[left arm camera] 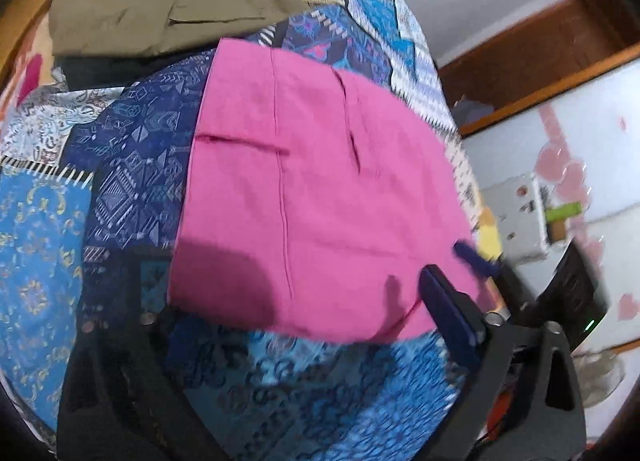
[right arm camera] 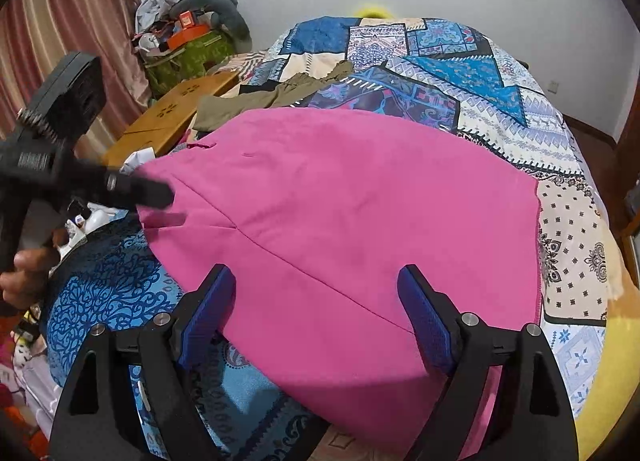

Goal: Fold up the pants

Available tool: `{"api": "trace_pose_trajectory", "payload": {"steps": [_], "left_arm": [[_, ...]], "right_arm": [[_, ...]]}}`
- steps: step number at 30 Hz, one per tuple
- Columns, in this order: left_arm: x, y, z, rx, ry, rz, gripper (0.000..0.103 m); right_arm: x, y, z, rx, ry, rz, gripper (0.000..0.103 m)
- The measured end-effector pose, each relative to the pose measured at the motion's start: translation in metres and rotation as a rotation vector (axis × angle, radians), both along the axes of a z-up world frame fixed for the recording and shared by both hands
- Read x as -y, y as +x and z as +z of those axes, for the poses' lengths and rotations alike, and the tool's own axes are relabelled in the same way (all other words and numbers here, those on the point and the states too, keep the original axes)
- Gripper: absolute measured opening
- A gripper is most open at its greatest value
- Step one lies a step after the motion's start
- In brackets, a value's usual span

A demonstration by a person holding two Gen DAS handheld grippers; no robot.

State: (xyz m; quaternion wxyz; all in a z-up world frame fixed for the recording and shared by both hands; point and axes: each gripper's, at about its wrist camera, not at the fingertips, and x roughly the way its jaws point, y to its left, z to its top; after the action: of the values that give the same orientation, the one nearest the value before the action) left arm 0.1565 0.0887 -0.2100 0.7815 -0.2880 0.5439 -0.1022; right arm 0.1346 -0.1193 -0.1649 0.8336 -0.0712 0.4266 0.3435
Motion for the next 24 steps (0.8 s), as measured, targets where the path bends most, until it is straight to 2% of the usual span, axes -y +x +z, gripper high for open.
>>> {"api": "trace_pose_trajectory", "payload": {"steps": [1, 2, 3, 5, 6, 8, 10, 14, 16, 19, 21, 24], "left_arm": [[-0.002, 0.003, 0.000, 0.002, -0.005, 0.014, 0.082], [-0.004, 0.006, 0.001, 0.003, -0.004, 0.028, 0.071], [-0.006, 0.008, 0.001, 0.005, 0.007, 0.038, 0.055], [-0.007, 0.009, 0.003, 0.006, 0.059, 0.047, 0.034], [-0.008, 0.008, 0.004, 0.019, 0.074, 0.050, 0.028], [-0.009, 0.004, 0.010, 0.048, 0.092, 0.056, 0.024], [-0.010, -0.004, 0.019, 0.079, 0.172, 0.069, 0.023], [-0.007, -0.026, 0.043, 0.156, 0.399, 0.075, 0.021], [-0.003, -0.039, 0.057, 0.218, 0.547, 0.078, 0.021], [0.006, -0.051, 0.075, 0.300, 0.729, 0.090, 0.020], [0.011, -0.053, 0.085, 0.342, 0.786, 0.093, 0.020], [0.018, -0.050, 0.099, 0.389, 0.784, 0.076, 0.020]], "right_arm": [[0.000, 0.000, 0.000, 0.000, 0.002, 0.000, 0.083], [0.000, 0.000, 0.000, -0.001, 0.004, 0.000, 0.084], [0.001, 0.000, 0.000, -0.001, 0.005, -0.001, 0.084], [0.001, 0.000, 0.000, -0.002, 0.006, -0.003, 0.083], [0.002, 0.000, 0.000, -0.001, 0.006, -0.004, 0.083], [0.003, 0.000, 0.002, 0.002, 0.009, -0.014, 0.081], [0.007, 0.000, 0.004, 0.000, 0.022, -0.028, 0.081], [0.021, 0.003, 0.010, 0.006, 0.032, -0.069, 0.081], [0.029, 0.003, 0.013, 0.008, 0.035, -0.092, 0.081], [0.039, 0.004, 0.012, 0.009, 0.024, -0.117, 0.081], [0.045, 0.004, 0.009, 0.011, 0.004, -0.130, 0.081], [0.050, 0.007, 0.003, -0.011, -0.012, -0.138, 0.081]]}}
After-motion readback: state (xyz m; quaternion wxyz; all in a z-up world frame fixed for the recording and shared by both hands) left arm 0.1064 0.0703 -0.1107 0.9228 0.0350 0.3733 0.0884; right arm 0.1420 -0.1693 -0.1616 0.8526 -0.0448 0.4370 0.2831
